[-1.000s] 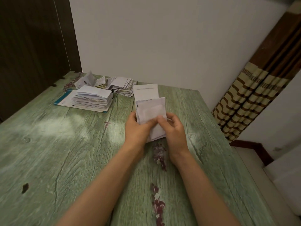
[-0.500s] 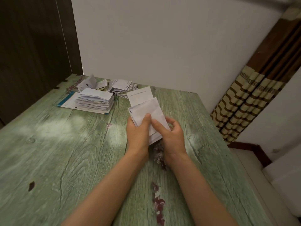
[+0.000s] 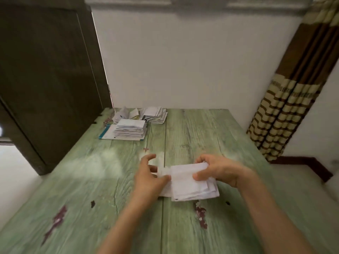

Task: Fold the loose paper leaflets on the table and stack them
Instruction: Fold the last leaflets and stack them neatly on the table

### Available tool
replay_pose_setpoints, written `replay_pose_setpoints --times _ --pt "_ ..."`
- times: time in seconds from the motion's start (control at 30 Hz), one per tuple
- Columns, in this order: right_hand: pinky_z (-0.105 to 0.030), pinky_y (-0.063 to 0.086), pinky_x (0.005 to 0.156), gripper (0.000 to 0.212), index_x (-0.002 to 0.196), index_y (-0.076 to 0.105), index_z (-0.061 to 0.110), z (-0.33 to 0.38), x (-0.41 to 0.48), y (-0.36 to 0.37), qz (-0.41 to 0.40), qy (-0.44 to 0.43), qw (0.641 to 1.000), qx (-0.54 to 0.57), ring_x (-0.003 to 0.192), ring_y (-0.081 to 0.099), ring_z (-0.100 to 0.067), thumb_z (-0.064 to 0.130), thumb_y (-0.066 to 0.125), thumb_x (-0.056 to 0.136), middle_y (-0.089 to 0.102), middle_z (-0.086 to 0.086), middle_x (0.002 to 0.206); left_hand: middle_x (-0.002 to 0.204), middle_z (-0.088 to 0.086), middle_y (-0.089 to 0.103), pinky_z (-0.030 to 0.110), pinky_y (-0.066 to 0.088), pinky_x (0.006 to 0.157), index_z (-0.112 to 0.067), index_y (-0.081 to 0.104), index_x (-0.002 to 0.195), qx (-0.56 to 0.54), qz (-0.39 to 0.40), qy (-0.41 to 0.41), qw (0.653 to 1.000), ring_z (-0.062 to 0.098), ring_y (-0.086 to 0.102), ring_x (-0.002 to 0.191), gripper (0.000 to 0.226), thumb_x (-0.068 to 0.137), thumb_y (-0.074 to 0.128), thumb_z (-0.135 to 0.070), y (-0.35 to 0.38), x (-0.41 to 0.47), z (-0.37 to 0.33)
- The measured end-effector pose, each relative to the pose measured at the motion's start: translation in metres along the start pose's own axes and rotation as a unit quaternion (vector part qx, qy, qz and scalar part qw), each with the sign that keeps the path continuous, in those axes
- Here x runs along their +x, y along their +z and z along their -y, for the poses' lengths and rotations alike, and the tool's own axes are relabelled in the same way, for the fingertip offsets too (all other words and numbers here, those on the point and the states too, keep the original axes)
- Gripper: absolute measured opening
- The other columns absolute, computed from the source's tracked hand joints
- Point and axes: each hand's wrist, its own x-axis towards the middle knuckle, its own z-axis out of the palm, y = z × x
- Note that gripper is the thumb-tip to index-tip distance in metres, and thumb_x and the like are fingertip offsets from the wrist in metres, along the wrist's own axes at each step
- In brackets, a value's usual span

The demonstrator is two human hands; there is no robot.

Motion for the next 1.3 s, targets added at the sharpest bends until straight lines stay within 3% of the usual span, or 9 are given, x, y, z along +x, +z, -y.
replay_pose_setpoints --times 0.2,0.37,0.5,0.67,0.73,0.83,0.97,1.13,1.3 --pt "-0.032 0.046 0.076 0.026 0.096 0.054 0.017 -0.018 -0.042 0.022 -0.054 0.004 0.995 -0.085 0.088 0.055 -0.016 0.018 0.072 0.077 0.058 -0.003 0.097 0.127 0.000 0.059 0.030 0.035 0.104 -0.017 0.062 0.121 0.297 0.008 0.318 0.900 0.019 0.050 0.123 0.036 0.095 0.037 -0.024 0.025 -0.057 -0.012" --pt "-0.027 0.041 0.085 0.022 0.105 0.053 0.018 -0.021 -0.060 0.043 -0.145 -0.017 0.965 -0.217 0.101 0.050 -0.017 0.023 0.061 0.085 0.051 -0.003 0.107 0.158 -0.002 0.013 0.026 -0.008 0.114 -0.018 0.015 0.151 0.402 0.169 0.217 0.873 0.011 0.006 0.146 0.087 0.082 -0.024 -0.054 0.051 -0.062 0.008" --pt "-0.021 0.027 0.104 0.041 0.131 0.048 0.015 -0.024 -0.061 0.065 -0.315 -0.132 0.901 -0.269 0.125 0.041 -0.017 0.005 0.042 0.092 0.045 -0.001 0.135 0.121 0.001 0.065 0.036 0.047 0.094 -0.013 0.068 0.115 0.477 0.140 0.213 0.841 0.016 0.062 0.112 0.064 0.098 0.010 -0.033 0.053 -0.057 0.017" --pt "-0.013 0.000 0.110 0.058 0.146 0.032 0.017 -0.036 -0.050 0.084 -0.197 -0.170 0.935 -0.242 0.141 0.022 -0.006 0.047 0.015 0.099 0.032 0.004 0.153 0.115 0.005 0.068 0.039 0.048 0.095 -0.012 0.067 0.117 0.551 0.168 0.250 0.778 0.022 0.065 0.107 0.059 0.075 0.035 -0.036 0.052 -0.064 0.013" --pt "-0.020 -0.008 0.114 0.093 0.151 0.014 0.021 -0.043 -0.048 0.079 -0.168 -0.129 0.936 -0.281 0.144 0.004 -0.002 0.072 -0.011 0.078 0.012 0.009 0.158 0.119 0.006 0.066 0.042 0.032 0.099 -0.013 0.064 0.122 0.549 0.165 0.260 0.777 0.024 0.063 0.110 0.059 0.075 0.036 -0.038 0.054 -0.062 0.015" --pt "-0.029 -0.008 0.118 0.064 0.152 0.006 0.021 -0.041 -0.045 0.080 -0.155 -0.083 0.935 -0.309 0.145 -0.003 -0.004 0.054 0.004 0.097 0.003 0.009 0.159 0.135 0.011 0.054 0.041 0.023 0.104 -0.010 0.051 0.134 0.540 0.171 0.214 0.796 0.029 0.052 0.124 0.070 0.076 0.029 -0.043 0.053 -0.063 0.012" --pt "-0.032 -0.007 0.118 0.055 0.152 0.010 0.020 -0.038 -0.049 0.084 -0.162 -0.062 0.925 -0.339 0.146 -0.002 -0.007 0.043 0.009 0.102 0.004 0.007 0.160 0.158 0.005 -0.013 0.044 -0.016 0.113 -0.012 -0.008 0.150 0.531 0.148 0.160 0.819 0.019 -0.014 0.145 0.091 0.066 -0.023 -0.045 0.030 -0.056 0.024" --pt "-0.035 -0.006 0.118 0.057 0.152 0.008 0.020 -0.036 -0.049 0.088 -0.171 -0.049 0.907 -0.383 0.146 -0.003 -0.011 0.046 0.010 0.101 0.001 0.004 0.160 0.159 0.006 -0.010 0.044 -0.013 0.116 -0.009 -0.004 0.150 0.532 0.068 0.100 0.838 0.018 -0.013 0.146 0.054 0.101 0.008 -0.029 -0.002 -0.056 0.013" --pt "-0.043 -0.008 0.117 0.075 0.151 -0.009 0.022 -0.042 -0.045 0.087 -0.143 -0.052 0.865 -0.478 0.146 -0.012 -0.017 0.059 0.012 0.089 -0.013 -0.001 0.159 0.159 -0.002 0.008 0.029 -0.016 0.113 -0.021 0.021 0.150 0.348 0.116 0.231 0.901 0.010 -0.006 0.146 0.071 0.088 0.001 -0.051 0.040 -0.072 -0.012"
